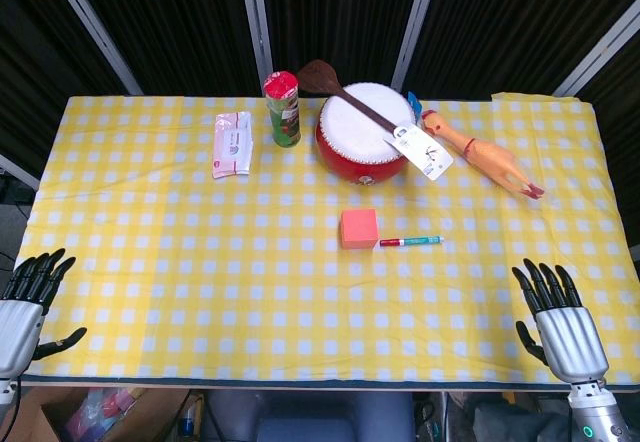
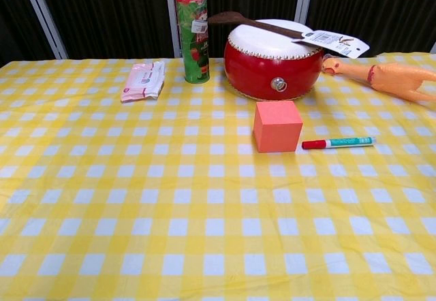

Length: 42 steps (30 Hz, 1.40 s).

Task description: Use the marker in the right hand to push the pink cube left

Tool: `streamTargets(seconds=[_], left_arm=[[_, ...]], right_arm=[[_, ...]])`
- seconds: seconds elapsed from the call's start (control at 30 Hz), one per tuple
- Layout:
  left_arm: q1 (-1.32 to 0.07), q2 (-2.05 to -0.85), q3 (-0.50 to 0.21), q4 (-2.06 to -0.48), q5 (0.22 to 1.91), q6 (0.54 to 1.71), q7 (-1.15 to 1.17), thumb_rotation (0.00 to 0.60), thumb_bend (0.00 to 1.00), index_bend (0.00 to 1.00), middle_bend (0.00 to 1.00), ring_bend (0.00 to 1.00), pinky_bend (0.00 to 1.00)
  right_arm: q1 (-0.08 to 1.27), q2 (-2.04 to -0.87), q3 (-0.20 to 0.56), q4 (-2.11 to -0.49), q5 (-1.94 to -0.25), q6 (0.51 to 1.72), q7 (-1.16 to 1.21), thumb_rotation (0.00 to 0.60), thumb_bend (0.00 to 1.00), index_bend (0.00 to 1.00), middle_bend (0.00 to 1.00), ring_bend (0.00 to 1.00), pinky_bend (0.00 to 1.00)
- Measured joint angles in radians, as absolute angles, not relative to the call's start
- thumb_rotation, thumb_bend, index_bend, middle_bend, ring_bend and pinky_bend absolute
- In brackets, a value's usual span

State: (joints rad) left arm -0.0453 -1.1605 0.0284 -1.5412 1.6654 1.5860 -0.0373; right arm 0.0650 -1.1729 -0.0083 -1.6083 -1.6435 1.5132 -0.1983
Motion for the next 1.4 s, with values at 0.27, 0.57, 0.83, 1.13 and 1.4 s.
streamTargets(seconds=[0.27,0.57,0.83,1.13,1.4], left_arm=[[-0.043,-1.160,0.027,-1.542,1.661,1.590,-0.039,0.600,0.03,0.00,0.00,0.00,0.00],[-0.034,-1.156,0.028,-1.536,1.657,1.603,-0.057,0.600,0.03,0.00,0.00,0.00,0.00],[-0.032,-1.155,0.032,-1.532,1.666,1.609,-0.059,0.600,0.03,0.00,0.00,0.00,0.00],[-0.033,-1.146,0.037,-1.533,1.669,1.603,-0.079,0.600,0.03,0.00,0.00,0.00,0.00],[-0.037,-1.141,0.043,-1.537,1.674,1.592,-0.090,0.600,0.03,0.00,0.00,0.00,0.00]], right_arm=[[0.067,-1.173,-0.012,-1.613,-1.651,1.508,-0.194,0.600,0.46,0.00,0.00,0.00,0.02],[0.092,-1.178,-0.006,-1.664,-1.672,1.491,-0.177,0.600,0.35,0.06,0.00,0.00,0.03],[0.188,-1.202,0.053,-1.780,-1.650,1.374,-0.236,0.600,0.35,0.22,0.08,0.00,0.07],[0.342,-1.321,0.170,-1.808,-1.417,1.176,-0.466,0.600,0.35,0.28,0.11,0.02,0.08],[0.461,-1.458,0.249,-1.708,-1.218,1.095,-0.616,0.600,0.35,0.29,0.11,0.02,0.08]])
